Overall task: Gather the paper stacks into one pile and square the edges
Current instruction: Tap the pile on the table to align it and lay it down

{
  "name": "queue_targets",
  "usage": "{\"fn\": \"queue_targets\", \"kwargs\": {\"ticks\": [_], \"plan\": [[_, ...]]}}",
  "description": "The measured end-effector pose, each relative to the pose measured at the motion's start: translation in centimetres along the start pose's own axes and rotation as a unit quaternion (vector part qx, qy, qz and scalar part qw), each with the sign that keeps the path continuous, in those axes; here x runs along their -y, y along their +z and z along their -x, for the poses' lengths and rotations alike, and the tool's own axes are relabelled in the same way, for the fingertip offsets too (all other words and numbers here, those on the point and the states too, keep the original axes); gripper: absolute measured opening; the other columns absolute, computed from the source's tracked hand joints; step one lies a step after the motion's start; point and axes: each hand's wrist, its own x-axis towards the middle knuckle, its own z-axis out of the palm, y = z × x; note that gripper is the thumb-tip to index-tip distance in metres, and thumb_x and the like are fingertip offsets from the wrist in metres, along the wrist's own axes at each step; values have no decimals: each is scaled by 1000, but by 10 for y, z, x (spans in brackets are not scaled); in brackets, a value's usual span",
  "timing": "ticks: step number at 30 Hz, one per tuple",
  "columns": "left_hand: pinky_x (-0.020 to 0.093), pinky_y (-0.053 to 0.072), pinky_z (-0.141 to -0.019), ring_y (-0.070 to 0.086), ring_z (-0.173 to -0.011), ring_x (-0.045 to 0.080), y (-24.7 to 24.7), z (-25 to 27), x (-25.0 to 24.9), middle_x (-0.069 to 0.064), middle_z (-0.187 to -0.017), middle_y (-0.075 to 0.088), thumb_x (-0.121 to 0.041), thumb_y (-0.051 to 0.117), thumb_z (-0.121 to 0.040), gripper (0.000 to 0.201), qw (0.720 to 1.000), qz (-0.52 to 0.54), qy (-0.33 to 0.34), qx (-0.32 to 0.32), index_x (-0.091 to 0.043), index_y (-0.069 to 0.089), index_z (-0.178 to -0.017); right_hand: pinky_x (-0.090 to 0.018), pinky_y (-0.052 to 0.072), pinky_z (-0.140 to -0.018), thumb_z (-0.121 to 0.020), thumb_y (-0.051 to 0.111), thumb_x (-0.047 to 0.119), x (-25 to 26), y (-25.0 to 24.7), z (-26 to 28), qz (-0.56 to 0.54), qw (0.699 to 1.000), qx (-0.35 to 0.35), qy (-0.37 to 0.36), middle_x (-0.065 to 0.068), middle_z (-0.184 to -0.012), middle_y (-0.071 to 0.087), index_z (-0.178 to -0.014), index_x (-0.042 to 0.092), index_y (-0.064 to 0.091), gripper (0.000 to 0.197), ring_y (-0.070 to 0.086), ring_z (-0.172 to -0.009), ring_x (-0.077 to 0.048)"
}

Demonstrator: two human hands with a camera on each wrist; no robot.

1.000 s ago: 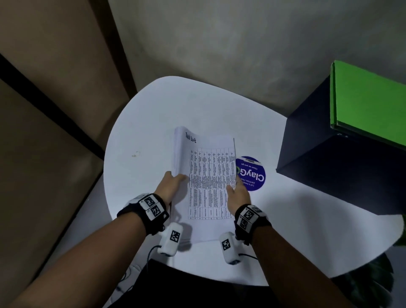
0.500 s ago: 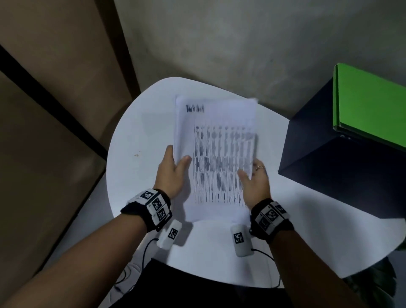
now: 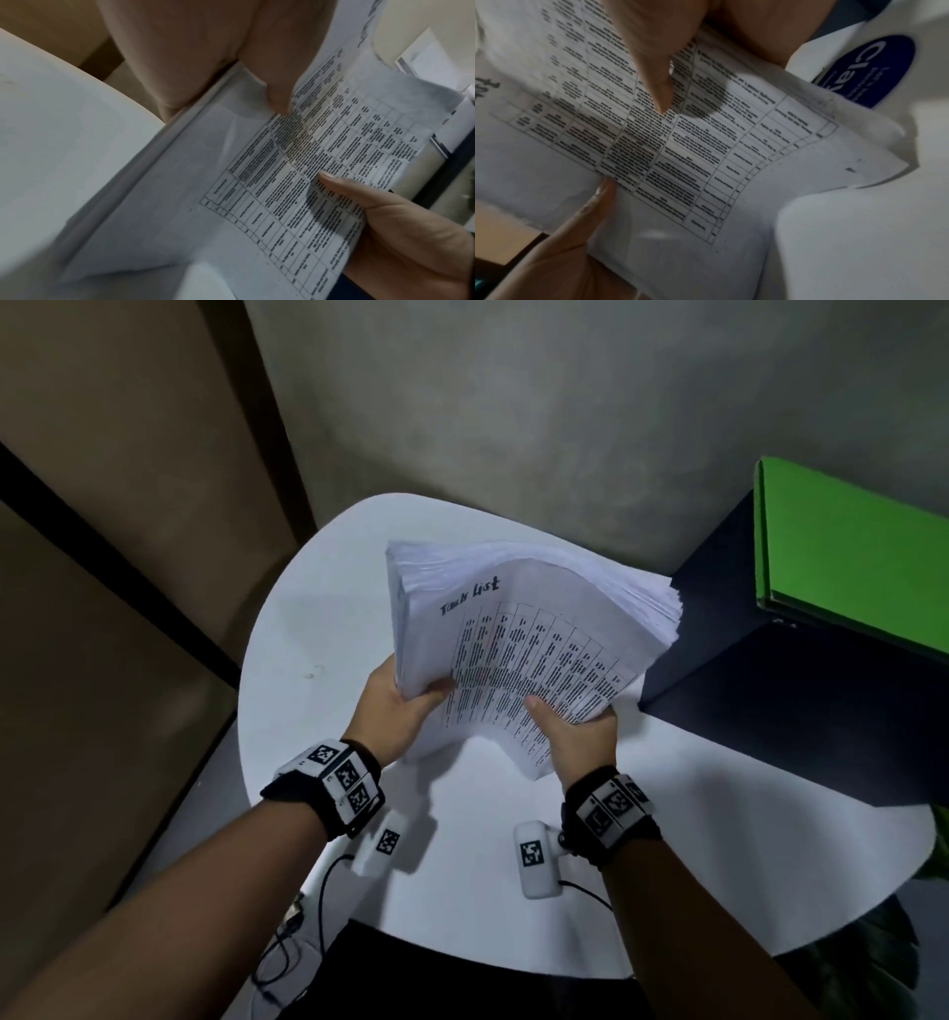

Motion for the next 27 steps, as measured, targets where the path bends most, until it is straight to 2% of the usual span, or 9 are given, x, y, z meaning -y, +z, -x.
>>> {"fn": "queue_targets", "kwargs": {"ticks": [6,10,12,14,18,21,23,25,27], "plan": [[27,58,-80,72,-84,5,-8,-8,-17,-1,-95,75,-16,80,-82,34,1000,-12,-9,-5,-5,67,-111,-14,55,-78,-73,86,11,17,-6,-4,28,998,18,-54,10,-102,73,-103,23,65,38,71,-92,0],[25,55,-73,70,-82,13,-7,-9,4,-5,-88,72,-29,80,-83,23,988,-68,-137,23,-22,63,-97,-38,53,-99,-75,82,44,-13,-3,-17,137,990,24,-1,1,-120,69,-128,16,55,66,66,-112,-19],[29,58,-67,72,-80,23,-1,-11,35,10,-100,76,-46,80,-80,44,962,-142,-229,34,-10,68,-104,-40,47,-105,-93,65,34,-34,4,-15,211,976,43,39,-9,-130,62,-137,10,47,53,59,-121,-31],[36,61,-73,73,-90,31,4,-10,57,18,-110,74,-58,79,-73,72,942,-214,-257,29,-1,66,-116,-36,42,-105,-101,52,23,-49,10,-10,282,955,55,68,-15,-140,52,-148,6,34,53,52,-127,-35],[30,55,-64,71,-82,25,5,-10,56,7,-96,74,-49,72,-78,49,952,-201,-230,-28,-10,64,-107,-38,40,-108,-103,43,15,-54,14,-10,359,928,70,65,-19,-147,45,-154,4,20,57,49,-129,-36],[34,48,-90,64,-112,35,12,-9,51,15,-125,65,-41,52,-93,62,948,-194,-252,-13,-5,41,-142,-42,40,-107,-102,42,12,-57,20,-8,406,908,80,64,-25,-149,37,-153,-2,15,59,45,-131,-39],[31,39,-91,56,-122,37,14,-7,50,21,-133,58,-32,46,-100,64,951,-168,-259,4,2,27,-151,-42,40,-110,-102,41,6,-56,21,-5,431,894,97,68,-26,-155,28,-150,-9,15,57,43,-133,-39],[38,45,-93,58,-121,40,6,-8,53,25,-129,61,-41,53,-93,71,955,-136,-264,10,7,39,-143,-43,37,-113,-101,40,1,-56,18,-6,437,890,107,72,-27,-157,25,-146,-13,24,51,40,-135,-40],[41,51,-83,68,-99,37,-4,-8,62,22,-107,70,-56,61,-72,74,956,-135,-262,12,5,63,-113,-41,36,-113,-100,42,5,-57,15,-6,437,892,93,69,-27,-154,31,-147,-6,28,50,41,-135,-39]]}}
